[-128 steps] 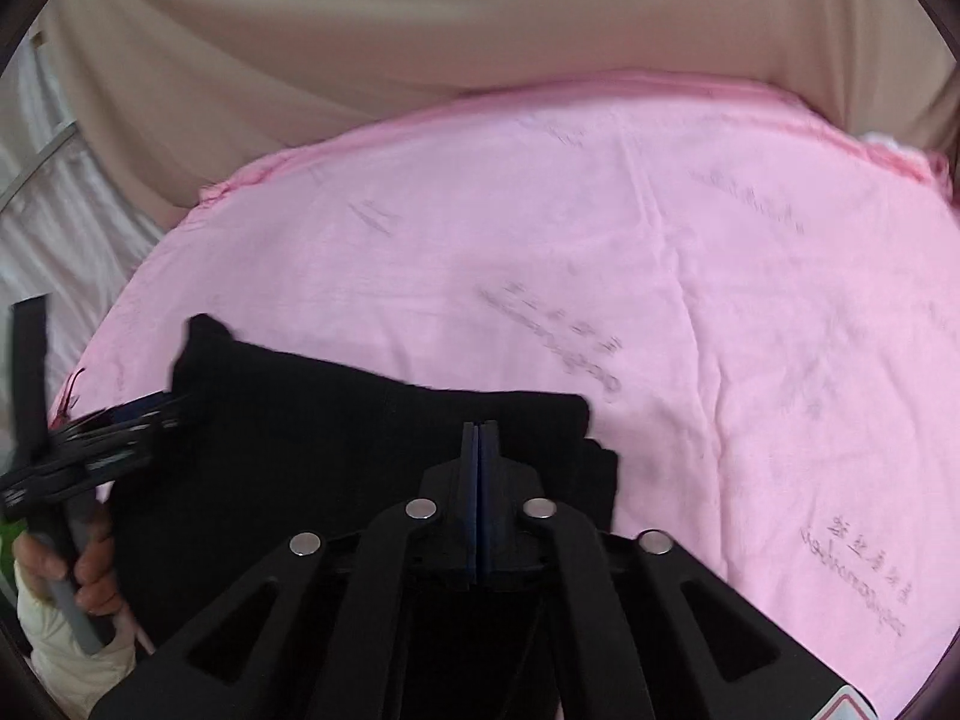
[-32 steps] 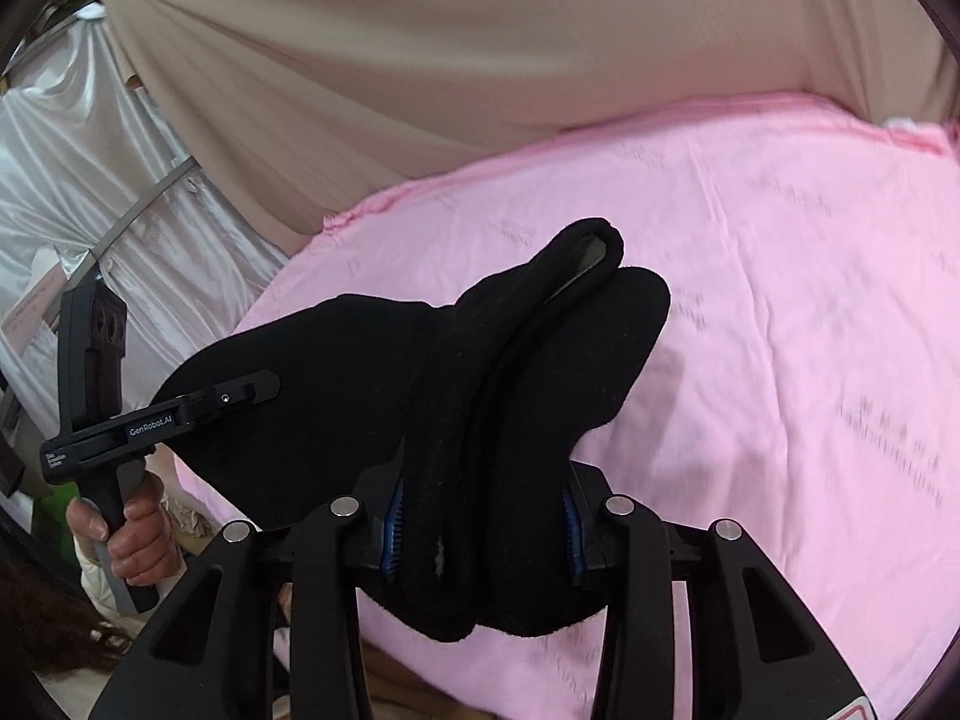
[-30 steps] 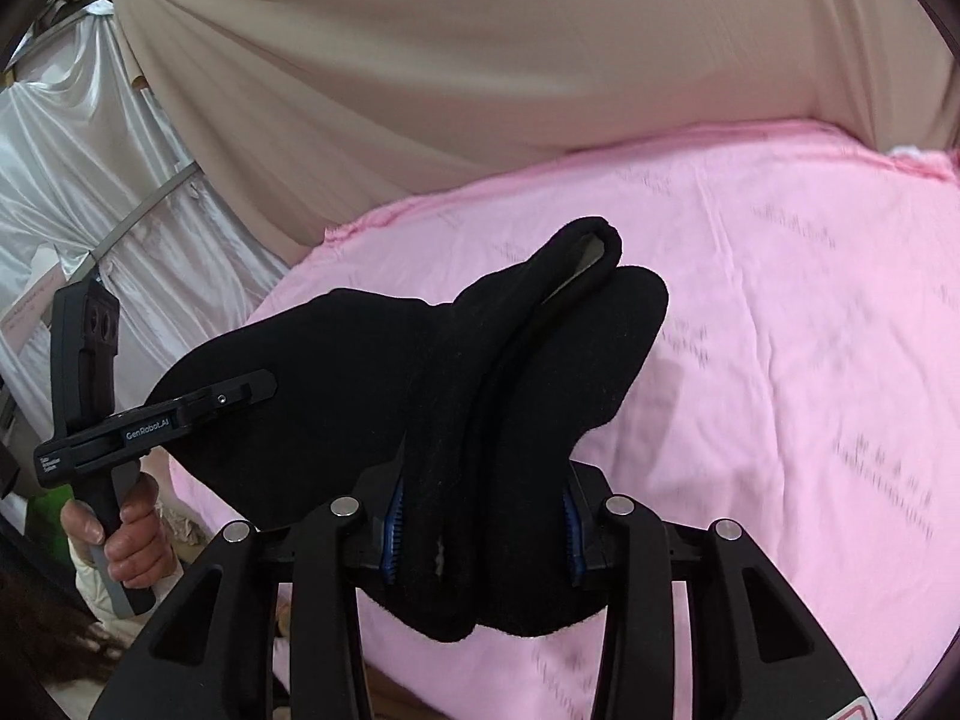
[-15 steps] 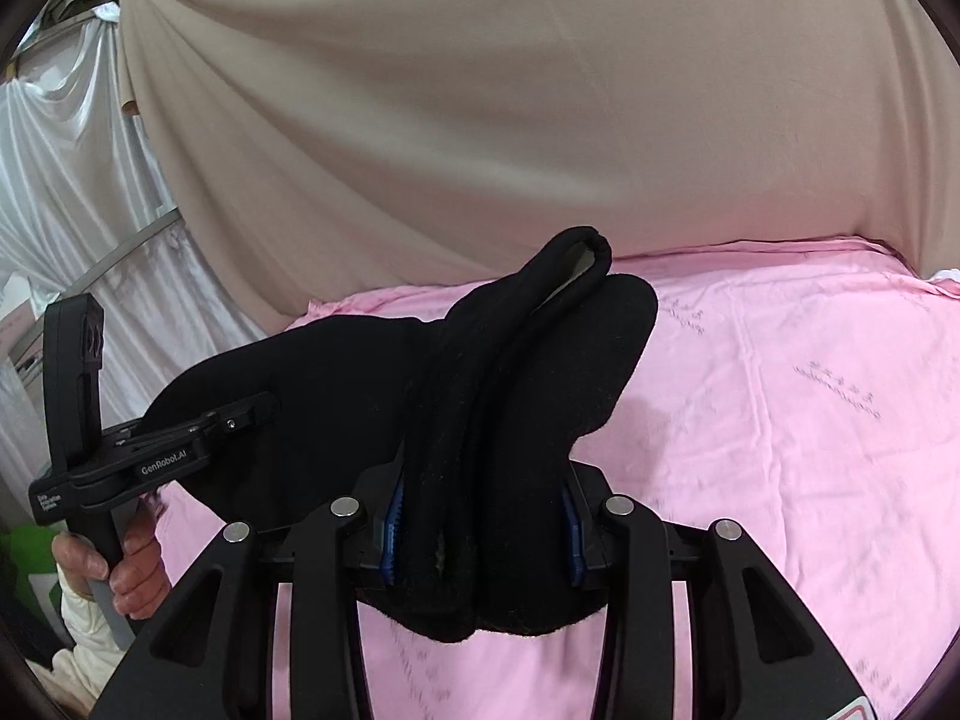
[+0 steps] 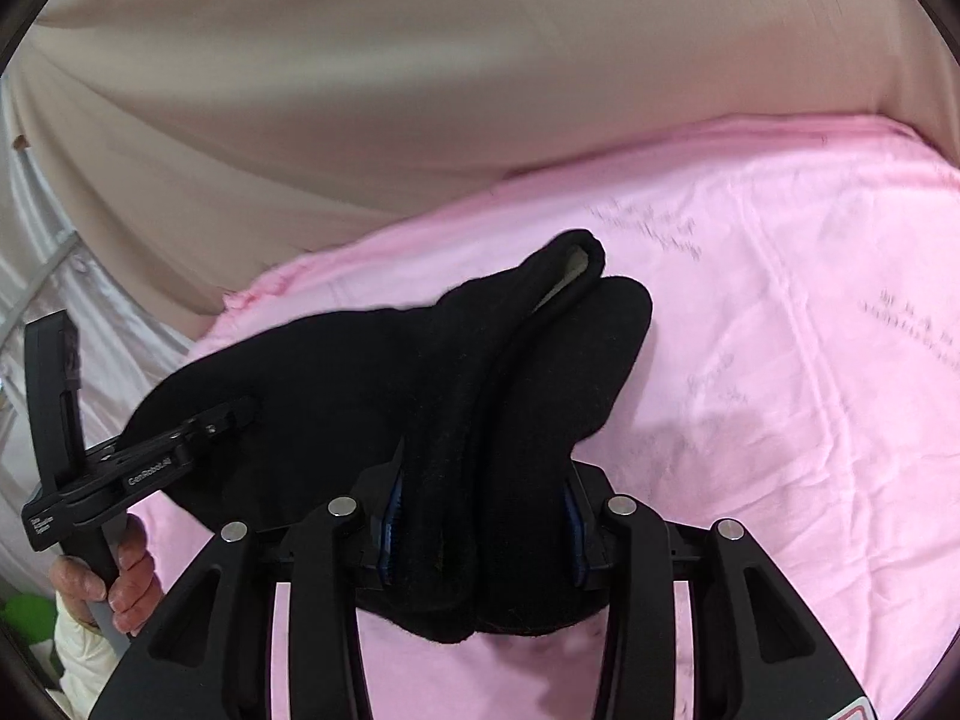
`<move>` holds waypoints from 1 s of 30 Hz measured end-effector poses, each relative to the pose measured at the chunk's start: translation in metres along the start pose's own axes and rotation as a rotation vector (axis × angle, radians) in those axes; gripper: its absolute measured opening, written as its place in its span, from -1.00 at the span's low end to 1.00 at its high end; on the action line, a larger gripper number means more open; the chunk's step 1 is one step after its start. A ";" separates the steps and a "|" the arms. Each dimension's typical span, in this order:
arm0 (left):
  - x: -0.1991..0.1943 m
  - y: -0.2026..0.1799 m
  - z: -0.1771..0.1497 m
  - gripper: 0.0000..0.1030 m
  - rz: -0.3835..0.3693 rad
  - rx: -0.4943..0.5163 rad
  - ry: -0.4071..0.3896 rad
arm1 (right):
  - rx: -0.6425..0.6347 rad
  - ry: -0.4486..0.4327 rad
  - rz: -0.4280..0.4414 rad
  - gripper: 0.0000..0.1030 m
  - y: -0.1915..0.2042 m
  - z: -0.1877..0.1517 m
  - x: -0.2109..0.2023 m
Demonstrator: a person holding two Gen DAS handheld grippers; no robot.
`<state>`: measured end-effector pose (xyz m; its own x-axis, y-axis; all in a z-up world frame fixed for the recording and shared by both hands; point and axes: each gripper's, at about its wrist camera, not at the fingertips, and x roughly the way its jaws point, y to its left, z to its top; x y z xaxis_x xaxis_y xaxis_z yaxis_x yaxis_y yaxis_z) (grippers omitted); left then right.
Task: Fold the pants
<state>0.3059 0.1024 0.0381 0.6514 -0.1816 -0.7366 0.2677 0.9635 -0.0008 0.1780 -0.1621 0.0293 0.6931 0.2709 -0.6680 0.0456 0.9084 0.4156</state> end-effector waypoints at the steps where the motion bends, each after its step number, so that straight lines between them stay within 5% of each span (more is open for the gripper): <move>1: 0.002 0.000 -0.005 -0.25 0.003 0.023 -0.030 | 0.000 -0.002 0.000 -0.09 -0.005 -0.002 0.004; 4: 0.004 0.002 -0.018 0.13 0.048 0.083 -0.050 | 0.021 0.031 0.027 0.07 -0.019 -0.004 0.010; 6: -0.008 0.011 -0.027 0.19 0.031 0.085 -0.042 | 0.036 0.064 0.024 0.18 -0.024 -0.003 0.001; 10: -0.065 0.034 -0.031 0.51 0.127 0.007 -0.127 | 0.001 -0.092 -0.084 0.31 -0.020 -0.001 -0.063; 11: -0.081 0.038 -0.026 0.55 0.111 -0.011 -0.161 | -0.017 -0.105 -0.080 0.15 -0.016 0.002 -0.071; 12: -0.093 0.035 -0.024 0.60 0.100 -0.029 -0.180 | -0.036 -0.102 -0.069 -0.30 -0.011 0.007 -0.075; 14: -0.103 0.032 -0.006 0.61 0.065 -0.081 -0.206 | -0.092 -0.082 -0.033 -0.87 0.008 0.024 -0.068; 15: -0.101 0.028 0.007 0.63 0.020 -0.118 -0.203 | -0.108 -0.071 -0.012 -0.94 0.013 0.031 -0.061; 18: -0.059 0.021 0.033 0.66 -0.043 -0.184 -0.162 | -0.155 -0.021 0.004 -0.95 0.027 0.052 -0.021; 21: 0.023 0.025 0.026 0.65 0.065 -0.193 0.032 | -0.173 0.064 -0.139 -1.00 0.010 0.053 0.031; 23: 0.060 0.047 0.004 0.71 -0.026 -0.274 0.112 | -0.117 0.059 -0.105 -1.00 -0.023 0.047 0.050; 25: 0.058 0.077 -0.010 0.73 -0.177 -0.419 0.086 | -0.058 0.074 -0.066 -1.00 -0.031 0.052 0.039; 30: -0.018 0.080 -0.020 0.67 -0.127 -0.379 -0.015 | -0.196 0.034 -0.045 -0.95 0.014 0.024 -0.018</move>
<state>0.3013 0.1863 0.0376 0.6410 -0.3037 -0.7049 0.0674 0.9371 -0.3425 0.1835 -0.1620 0.0623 0.6687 0.2362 -0.7051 -0.0673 0.9635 0.2590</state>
